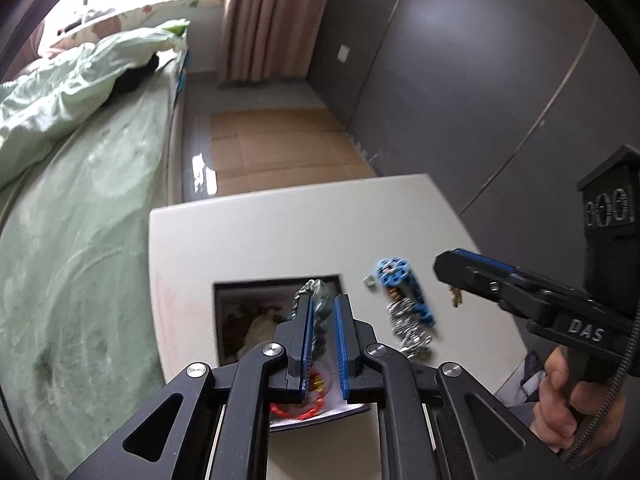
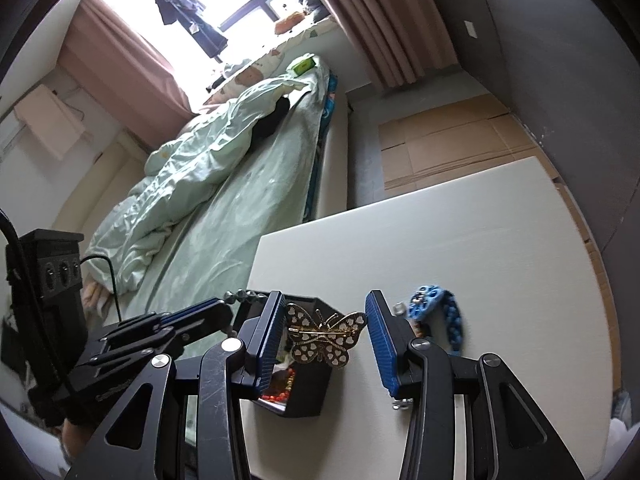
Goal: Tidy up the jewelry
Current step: 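Open the left gripper over the black box while the right drops the brooch in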
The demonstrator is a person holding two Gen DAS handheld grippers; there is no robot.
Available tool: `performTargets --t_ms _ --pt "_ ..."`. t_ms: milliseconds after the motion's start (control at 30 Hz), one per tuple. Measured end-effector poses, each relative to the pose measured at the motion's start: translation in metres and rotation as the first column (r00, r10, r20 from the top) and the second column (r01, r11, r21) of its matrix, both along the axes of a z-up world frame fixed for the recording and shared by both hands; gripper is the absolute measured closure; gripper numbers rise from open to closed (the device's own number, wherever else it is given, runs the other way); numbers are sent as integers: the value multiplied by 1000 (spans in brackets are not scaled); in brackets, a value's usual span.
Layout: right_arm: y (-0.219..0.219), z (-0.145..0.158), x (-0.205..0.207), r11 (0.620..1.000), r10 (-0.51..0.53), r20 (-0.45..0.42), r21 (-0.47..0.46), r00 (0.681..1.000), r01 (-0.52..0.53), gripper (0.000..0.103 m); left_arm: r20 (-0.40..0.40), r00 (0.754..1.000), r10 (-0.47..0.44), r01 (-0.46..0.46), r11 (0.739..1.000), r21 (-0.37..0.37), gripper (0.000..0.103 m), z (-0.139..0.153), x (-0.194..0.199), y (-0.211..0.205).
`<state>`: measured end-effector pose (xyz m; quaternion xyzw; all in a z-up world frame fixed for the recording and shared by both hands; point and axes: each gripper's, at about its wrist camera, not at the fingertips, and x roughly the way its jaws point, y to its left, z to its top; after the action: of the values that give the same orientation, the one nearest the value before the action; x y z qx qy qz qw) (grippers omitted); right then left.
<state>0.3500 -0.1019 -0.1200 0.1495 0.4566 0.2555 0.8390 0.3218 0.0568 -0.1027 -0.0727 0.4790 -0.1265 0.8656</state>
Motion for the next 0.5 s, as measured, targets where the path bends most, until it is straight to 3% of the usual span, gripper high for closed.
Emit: performTargets --t_ms 133,167,267,300,500 --pt "12 -3 0 1000 18 -8 -1 1000 -18 61 -7 999 42 -42 999 28 89 -3 0 13" --pt "13 -3 0 1000 22 -9 -3 1000 -22 61 -6 999 48 -47 999 24 82 -2 0 17" --pt "19 -6 0 999 32 -16 -6 999 -33 60 23 997 68 -68 997 32 41 2 -5 26" --pt "21 -7 -1 999 36 -17 -8 999 -37 61 51 996 78 -81 996 46 33 6 -7 29" --pt "35 -15 0 998 59 -30 -19 998 -60 60 138 983 119 -132 988 85 31 21 -17 44"
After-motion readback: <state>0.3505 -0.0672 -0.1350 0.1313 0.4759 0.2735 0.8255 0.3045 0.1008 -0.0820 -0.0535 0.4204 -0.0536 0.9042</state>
